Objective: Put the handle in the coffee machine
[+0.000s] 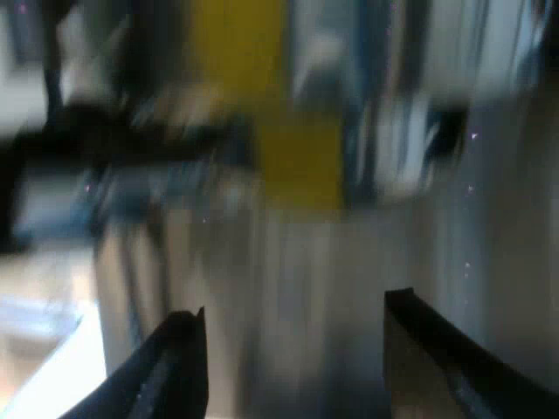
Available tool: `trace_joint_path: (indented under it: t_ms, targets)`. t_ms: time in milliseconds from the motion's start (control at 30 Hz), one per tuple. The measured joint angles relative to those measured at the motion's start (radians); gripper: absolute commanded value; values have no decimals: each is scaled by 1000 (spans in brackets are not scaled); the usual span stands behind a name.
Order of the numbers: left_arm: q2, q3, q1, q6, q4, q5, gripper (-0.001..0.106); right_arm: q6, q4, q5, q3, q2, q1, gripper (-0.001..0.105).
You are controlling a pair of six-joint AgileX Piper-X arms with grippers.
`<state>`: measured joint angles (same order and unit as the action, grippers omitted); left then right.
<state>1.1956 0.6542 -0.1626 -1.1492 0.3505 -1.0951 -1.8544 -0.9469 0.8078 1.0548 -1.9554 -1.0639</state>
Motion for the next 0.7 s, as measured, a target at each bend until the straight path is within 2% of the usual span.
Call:
trace_joint_path:
  t_ms: [300, 533, 700]
  targets:
    - [0, 0, 0, -3, 0, 0, 0, -7, -9, 73, 64, -21, 30, 45]
    - [0, 0, 0, -3, 0, 0, 0, -106, -88, 38, 64, -33, 31, 45]
    - [0, 0, 0, -3, 0, 0, 0, -113, -109, 35, 64, -38, 31, 45]
